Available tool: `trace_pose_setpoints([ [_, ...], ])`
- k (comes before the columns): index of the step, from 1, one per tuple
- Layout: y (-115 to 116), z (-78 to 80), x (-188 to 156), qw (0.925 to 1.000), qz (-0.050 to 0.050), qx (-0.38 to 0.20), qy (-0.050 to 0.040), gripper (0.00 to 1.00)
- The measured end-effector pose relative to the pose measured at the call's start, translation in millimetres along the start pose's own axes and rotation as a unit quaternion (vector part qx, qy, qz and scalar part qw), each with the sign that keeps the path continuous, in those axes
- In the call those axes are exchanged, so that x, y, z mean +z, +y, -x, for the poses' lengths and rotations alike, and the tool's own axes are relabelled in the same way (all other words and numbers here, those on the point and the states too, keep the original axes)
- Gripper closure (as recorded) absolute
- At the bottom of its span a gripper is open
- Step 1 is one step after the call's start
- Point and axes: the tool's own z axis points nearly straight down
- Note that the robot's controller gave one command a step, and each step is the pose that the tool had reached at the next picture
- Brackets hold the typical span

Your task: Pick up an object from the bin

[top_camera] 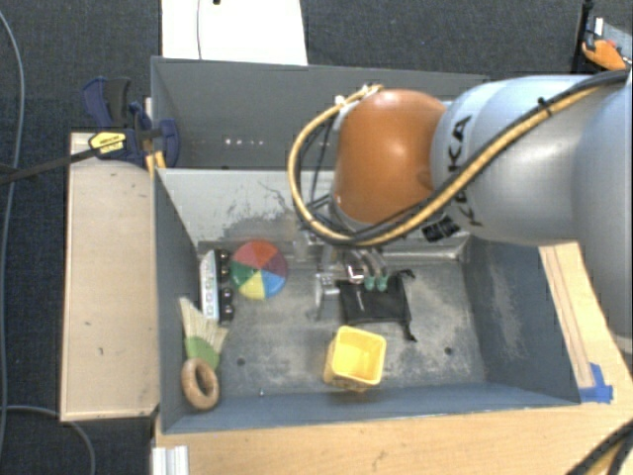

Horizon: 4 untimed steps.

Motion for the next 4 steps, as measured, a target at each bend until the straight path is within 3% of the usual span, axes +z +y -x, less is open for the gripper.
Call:
trace_pose_setpoints([
  [1,-33.5,-40.7,31.1,0.9997,-0.002,-0.025,0.0016,0.0],
  [2,-53.7,-55.7,58.4,0.9998,0.0,0.019,-0.0008,0.0],
  [3,-76.5,-76.8,70.5,1.0,-0.001,0.006,0.0008,0.0],
  [4,-113.8,-90.7,92.0,0.9969,0.0,0.078,-0.0039,1.0],
])
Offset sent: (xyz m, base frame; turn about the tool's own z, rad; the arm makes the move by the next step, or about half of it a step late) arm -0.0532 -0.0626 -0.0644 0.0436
